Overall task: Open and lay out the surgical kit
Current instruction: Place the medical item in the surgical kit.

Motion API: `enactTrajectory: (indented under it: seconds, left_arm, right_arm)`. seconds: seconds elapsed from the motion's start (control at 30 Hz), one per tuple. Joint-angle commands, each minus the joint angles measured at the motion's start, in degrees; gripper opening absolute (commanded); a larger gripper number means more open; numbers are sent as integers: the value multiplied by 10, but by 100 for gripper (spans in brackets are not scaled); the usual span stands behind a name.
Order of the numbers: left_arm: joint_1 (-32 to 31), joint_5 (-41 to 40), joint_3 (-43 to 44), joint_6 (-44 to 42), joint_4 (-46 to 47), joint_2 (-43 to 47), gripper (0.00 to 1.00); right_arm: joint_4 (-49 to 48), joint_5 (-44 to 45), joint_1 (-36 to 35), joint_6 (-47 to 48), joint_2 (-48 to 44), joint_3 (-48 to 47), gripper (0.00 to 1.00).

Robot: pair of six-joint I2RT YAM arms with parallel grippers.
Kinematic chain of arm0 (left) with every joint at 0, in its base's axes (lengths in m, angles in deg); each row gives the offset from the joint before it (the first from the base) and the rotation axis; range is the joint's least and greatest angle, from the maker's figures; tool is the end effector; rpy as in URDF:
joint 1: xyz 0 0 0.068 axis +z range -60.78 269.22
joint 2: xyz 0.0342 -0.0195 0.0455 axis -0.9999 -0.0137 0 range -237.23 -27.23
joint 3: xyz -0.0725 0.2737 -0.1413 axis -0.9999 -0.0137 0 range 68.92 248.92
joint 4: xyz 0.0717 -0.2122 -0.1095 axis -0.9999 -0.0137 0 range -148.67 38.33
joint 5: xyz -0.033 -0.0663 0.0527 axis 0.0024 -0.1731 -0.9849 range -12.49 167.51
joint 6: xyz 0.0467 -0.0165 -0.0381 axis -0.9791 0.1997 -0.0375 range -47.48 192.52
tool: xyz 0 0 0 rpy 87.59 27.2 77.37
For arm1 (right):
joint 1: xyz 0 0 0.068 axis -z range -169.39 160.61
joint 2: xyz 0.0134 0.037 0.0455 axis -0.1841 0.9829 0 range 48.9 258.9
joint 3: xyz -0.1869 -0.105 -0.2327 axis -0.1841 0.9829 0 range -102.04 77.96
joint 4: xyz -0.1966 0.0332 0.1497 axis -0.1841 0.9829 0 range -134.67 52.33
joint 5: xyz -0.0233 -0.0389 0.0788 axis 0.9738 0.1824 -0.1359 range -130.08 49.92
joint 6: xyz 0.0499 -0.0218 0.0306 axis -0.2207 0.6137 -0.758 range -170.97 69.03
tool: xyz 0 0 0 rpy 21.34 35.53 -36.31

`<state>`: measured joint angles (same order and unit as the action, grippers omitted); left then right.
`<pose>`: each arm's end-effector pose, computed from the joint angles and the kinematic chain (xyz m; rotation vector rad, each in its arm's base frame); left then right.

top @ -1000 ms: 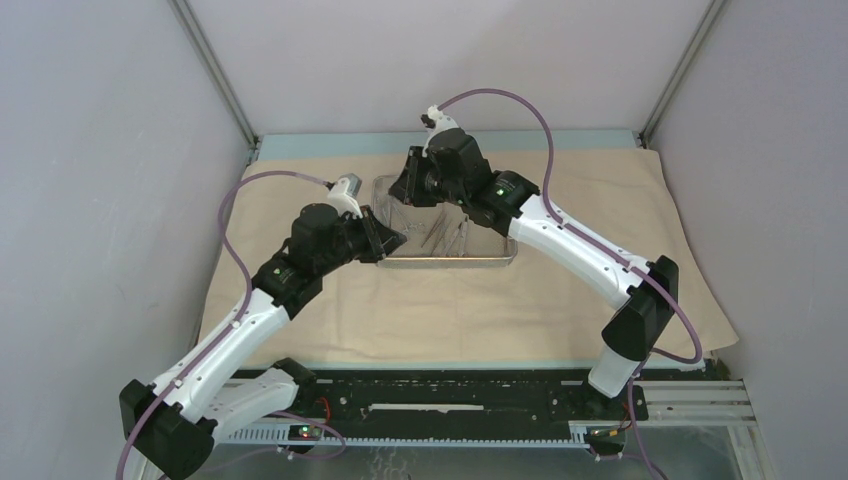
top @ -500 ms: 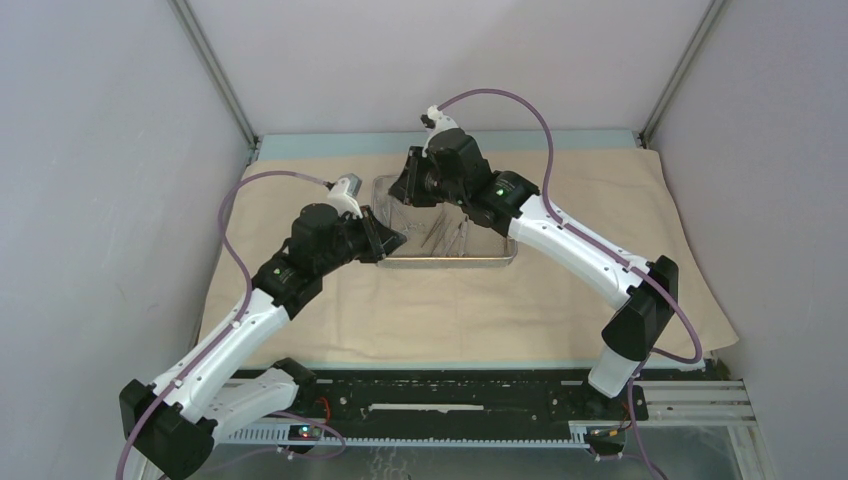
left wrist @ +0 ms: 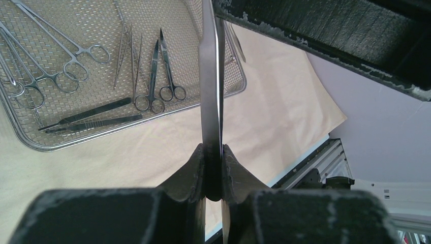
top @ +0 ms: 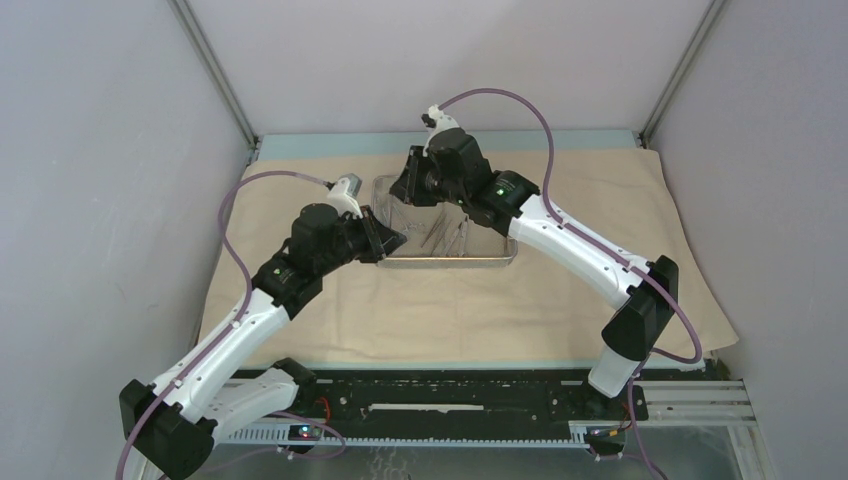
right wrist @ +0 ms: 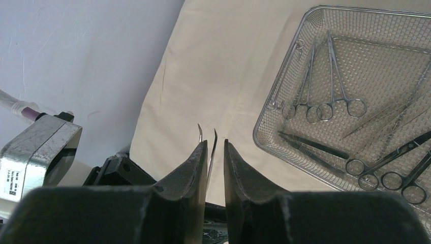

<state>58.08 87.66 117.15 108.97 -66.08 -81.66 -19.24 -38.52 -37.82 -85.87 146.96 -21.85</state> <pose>0.1588 -0.1056 0.3568 0.0308 2.0465 -0.9375 0.2695 0.3019 0.4375 -0.2290 2.0894 0.8915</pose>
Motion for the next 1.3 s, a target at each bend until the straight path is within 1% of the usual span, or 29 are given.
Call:
enactTrajectory:
  seconds: [0.0, 0.4, 0.73, 0.87, 0.93, 0.97, 1.0, 1.07, 1.1, 1.17, 1.2, 1.27]
  left_arm:
    - [-4, -3, 36, -10, 19, 7, 0]
    - [-4, -1, 40, -13, 20, 4, 0]
    - [-4, -1, 43, -16, 19, 0, 0]
    - [-4, -3, 45, -18, 20, -1, 0]
    - [-4, -6, 43, -18, 18, -2, 0]
    - [-4, -8, 43, -19, 17, -3, 2]
    - [-4, -10, 42, -19, 15, -3, 11]
    - [-4, -13, 39, -19, 13, -1, 26]
    - [-4, -15, 38, -21, 13, 1, 36]
    - [-4, -24, 36, -25, 8, 6, 51]
    - [-4, -27, 35, -30, 6, 10, 58]
    - [-4, -34, 32, -36, 1, 15, 66]
  right_arm:
    - [-24, 5, 5, -2, -22, 0, 25]
    - [-13, 0, -3, -2, -1, -8, 23]
    - [-8, -3, -8, -2, 10, -10, 18]
    - [-8, 1, -8, -3, 10, -9, 11]
    - [-7, 1, -7, -2, 10, -12, 3]
    - [-5, 2, -7, -2, 10, -15, 0]
    - [-1, 3, -6, 1, 11, -19, 0]
    - [7, 2, -1, 8, 12, -25, 0]
    - [9, -1, 4, 10, 11, -28, 0]
    - [10, -9, 24, 19, 7, -26, 0]
    - [12, -28, 35, 27, 4, -25, 0]
    - [17, -58, 58, 51, 2, -29, 0]
